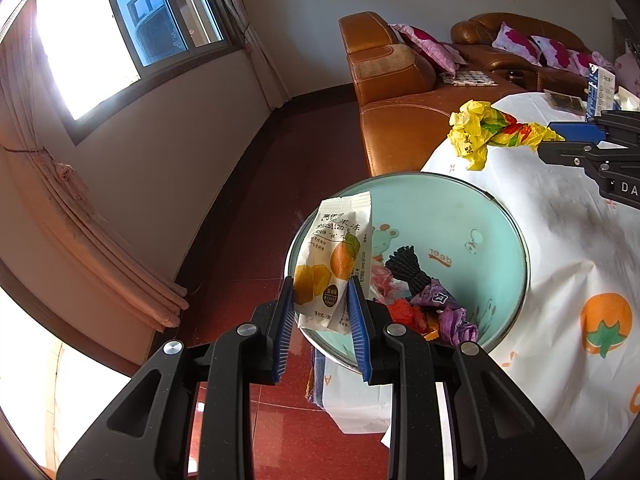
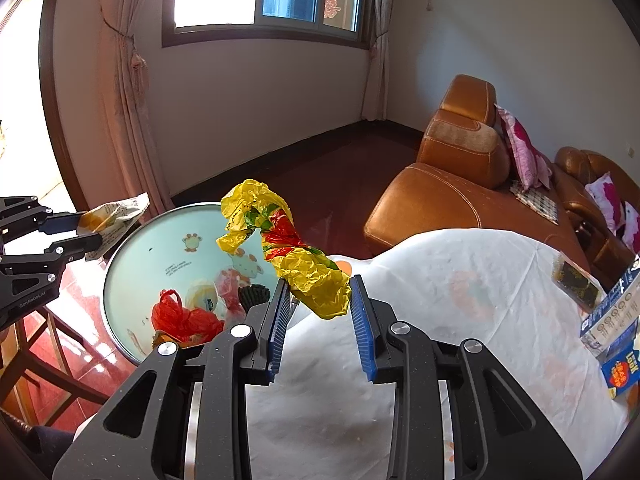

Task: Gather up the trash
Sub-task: 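Carry the snack packet and yellow-red wrapper over the blue bin and open both tools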

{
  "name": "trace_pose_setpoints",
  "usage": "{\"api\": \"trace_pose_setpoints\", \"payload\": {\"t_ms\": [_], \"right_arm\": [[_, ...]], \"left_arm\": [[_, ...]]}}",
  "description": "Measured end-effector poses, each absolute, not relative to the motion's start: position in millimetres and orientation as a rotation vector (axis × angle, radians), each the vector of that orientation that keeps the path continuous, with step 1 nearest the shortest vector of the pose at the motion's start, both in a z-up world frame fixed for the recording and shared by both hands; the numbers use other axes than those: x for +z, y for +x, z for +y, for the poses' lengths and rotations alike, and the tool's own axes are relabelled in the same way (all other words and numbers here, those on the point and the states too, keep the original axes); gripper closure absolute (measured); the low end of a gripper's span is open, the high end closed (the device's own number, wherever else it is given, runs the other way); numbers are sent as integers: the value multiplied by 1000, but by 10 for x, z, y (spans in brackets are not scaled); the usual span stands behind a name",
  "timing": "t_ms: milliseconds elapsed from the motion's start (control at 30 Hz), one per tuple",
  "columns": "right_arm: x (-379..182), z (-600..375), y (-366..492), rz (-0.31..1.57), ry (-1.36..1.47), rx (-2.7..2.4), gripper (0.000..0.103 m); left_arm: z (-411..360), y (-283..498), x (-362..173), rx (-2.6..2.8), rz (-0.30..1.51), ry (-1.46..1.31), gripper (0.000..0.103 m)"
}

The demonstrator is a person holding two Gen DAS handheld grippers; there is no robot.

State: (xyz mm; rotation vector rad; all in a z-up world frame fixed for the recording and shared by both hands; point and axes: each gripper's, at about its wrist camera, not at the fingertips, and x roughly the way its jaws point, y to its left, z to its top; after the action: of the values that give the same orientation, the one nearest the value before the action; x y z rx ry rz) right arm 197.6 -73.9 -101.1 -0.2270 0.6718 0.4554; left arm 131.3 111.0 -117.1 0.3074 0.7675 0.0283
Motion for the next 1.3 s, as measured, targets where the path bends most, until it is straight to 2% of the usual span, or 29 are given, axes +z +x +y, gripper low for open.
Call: {"api": "trace_pose_setpoints", "payload": {"t_ms": [1300], "right_arm": [[-1007,-351,2028,674,-273,511,72]], "left_arm": [[1278,1331,-1110,66,746,296,75]]}}
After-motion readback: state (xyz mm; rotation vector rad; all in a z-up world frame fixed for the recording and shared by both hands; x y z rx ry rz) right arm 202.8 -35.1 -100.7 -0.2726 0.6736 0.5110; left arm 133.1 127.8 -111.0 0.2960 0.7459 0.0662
